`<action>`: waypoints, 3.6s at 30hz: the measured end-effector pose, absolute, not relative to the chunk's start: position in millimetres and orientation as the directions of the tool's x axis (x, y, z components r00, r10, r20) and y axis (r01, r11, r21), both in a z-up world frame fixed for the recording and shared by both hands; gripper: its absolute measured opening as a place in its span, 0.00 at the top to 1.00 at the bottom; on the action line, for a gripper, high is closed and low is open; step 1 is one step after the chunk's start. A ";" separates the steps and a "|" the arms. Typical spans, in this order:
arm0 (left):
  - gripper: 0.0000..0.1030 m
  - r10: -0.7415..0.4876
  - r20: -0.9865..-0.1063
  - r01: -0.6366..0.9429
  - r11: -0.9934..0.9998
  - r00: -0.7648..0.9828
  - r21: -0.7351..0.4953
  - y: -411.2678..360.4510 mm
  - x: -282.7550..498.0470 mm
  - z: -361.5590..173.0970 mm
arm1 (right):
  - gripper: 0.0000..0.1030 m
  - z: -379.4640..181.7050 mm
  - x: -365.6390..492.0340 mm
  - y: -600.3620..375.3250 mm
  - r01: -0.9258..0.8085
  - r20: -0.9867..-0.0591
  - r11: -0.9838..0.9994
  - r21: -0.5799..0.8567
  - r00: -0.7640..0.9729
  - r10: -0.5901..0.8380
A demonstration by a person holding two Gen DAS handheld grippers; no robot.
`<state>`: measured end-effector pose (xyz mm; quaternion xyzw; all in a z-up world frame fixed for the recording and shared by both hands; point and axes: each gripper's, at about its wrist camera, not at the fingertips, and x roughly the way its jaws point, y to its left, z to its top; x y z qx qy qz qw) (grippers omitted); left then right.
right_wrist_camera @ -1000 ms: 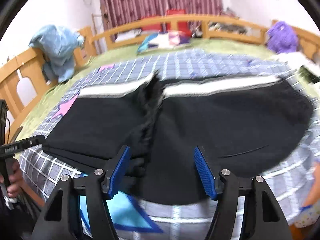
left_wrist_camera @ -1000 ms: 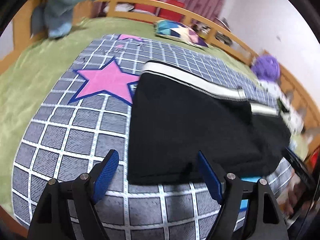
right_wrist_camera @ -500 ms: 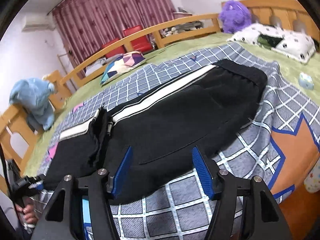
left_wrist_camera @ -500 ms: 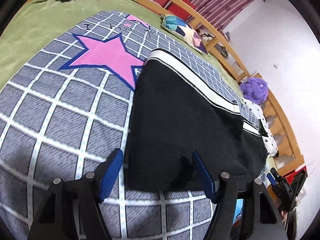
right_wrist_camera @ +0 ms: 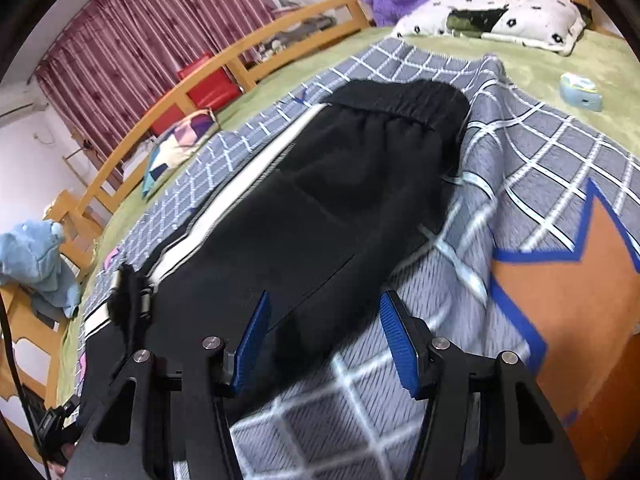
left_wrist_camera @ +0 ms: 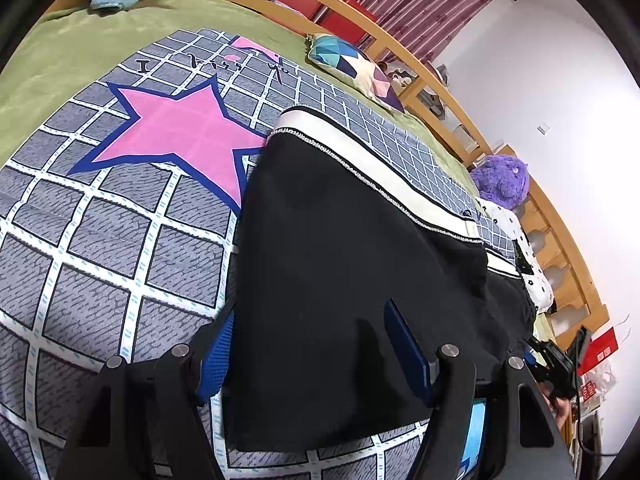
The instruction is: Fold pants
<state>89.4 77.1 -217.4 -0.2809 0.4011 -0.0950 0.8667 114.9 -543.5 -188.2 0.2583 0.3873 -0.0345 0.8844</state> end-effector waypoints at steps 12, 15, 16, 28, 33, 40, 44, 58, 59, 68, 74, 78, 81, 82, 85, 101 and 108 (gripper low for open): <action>0.35 -0.430 -0.607 -0.063 0.780 0.669 -0.623 76.5 115.5 -224.7 | 0.59 -211.1 164.3 -575.2 0.215 -0.625 0.804 0.555 0.746 0.231; 0.76 -0.385 -0.633 -0.108 0.794 0.672 -0.599 77.5 116.8 -221.3 | 0.81 -206.3 159.4 -574.3 0.252 -0.636 0.812 0.527 0.751 0.180; 0.80 -0.388 -0.626 -0.109 0.787 0.677 -0.607 79.6 115.7 -218.6 | 0.84 -198.6 156.2 -569.1 0.261 -0.639 0.829 0.494 0.756 0.143; 0.88 -0.439 -0.513 0.030 0.780 0.737 -0.624 118.2 137.2 -121.6 | 0.89 -50.5 168.3 -464.9 0.149 -0.529 0.944 0.294 0.848 0.030; 0.88 -0.348 -0.498 -0.022 0.803 0.794 -0.595 195.9 112.6 -96.2 | 0.90 -3.9 169.6 -408.4 0.008 -0.450 0.951 0.309 0.882 0.139; 0.86 -0.239 -0.662 -0.151 0.867 0.711 -0.475 259.3 47.8 -151.4 | 0.88 -55.7 137.9 -350.5 -0.137 -0.510 0.906 0.400 0.788 0.344; 0.65 -0.184 -0.749 -0.251 0.869 0.636 -0.426 262.2 30.4 -207.0 | 0.81 -141.7 101.5 -358.7 -0.062 -0.664 0.919 0.390 0.672 0.327; 0.33 -0.131 -0.697 -0.299 0.836 0.705 -0.460 242.3 5.7 -205.7 | 0.38 -195.9 71.0 -435.7 0.077 -0.480 0.599 0.797 0.682 0.551; 0.32 -0.134 -0.696 -0.303 0.830 0.706 -0.468 243.9 6.0 -205.3 | 0.32 -201.5 83.7 -435.0 0.104 -0.471 0.564 0.819 0.684 0.557; 0.33 -0.122 -0.681 -0.261 0.863 0.722 -0.432 227.2 6.6 -188.4 | 0.95 -115.8 163.9 -461.9 0.039 -0.418 0.660 0.750 0.802 0.428; 0.32 -0.137 -0.677 -0.208 0.891 0.723 -0.403 213.5 9.3 -175.4 | 0.89 -123.2 146.1 -459.2 -0.045 -0.508 0.835 0.549 0.775 0.376; 0.32 -0.118 -0.694 -0.213 0.904 0.711 -0.371 212.7 15.2 -173.8 | 0.90 -181.0 122.3 -476.4 0.020 -0.632 0.830 0.558 0.658 0.409; 0.32 -0.119 -0.686 -0.207 0.904 0.718 -0.373 208.0 24.3 -162.0 | 0.68 -154.0 101.7 -462.8 0.027 -0.649 0.907 0.419 0.708 0.279; 0.32 -0.125 -0.672 -0.192 0.906 0.730 -0.377 202.2 27.9 -154.1 | 0.68 -142.5 101.3 -453.4 0.007 -0.640 0.923 0.385 0.723 0.261; 0.32 -0.136 -0.651 -0.149 0.919 0.747 -0.364 183.2 37.5 -140.4 | 0.66 -118.2 103.9 -426.6 -0.051 -0.612 0.944 0.327 0.749 0.252; 0.31 -0.114 -0.743 -0.037 0.982 0.660 -0.183 101.2 17.9 -192.4 | 0.49 -124.6 113.9 -292.6 -0.192 -0.730 0.981 0.034 0.665 0.156; 0.31 -0.116 -0.741 -0.030 0.983 0.662 -0.180 102.9 21.3 -189.1 | 0.49 -131.8 79.0 -171.3 -0.478 -0.689 0.869 0.126 0.588 0.424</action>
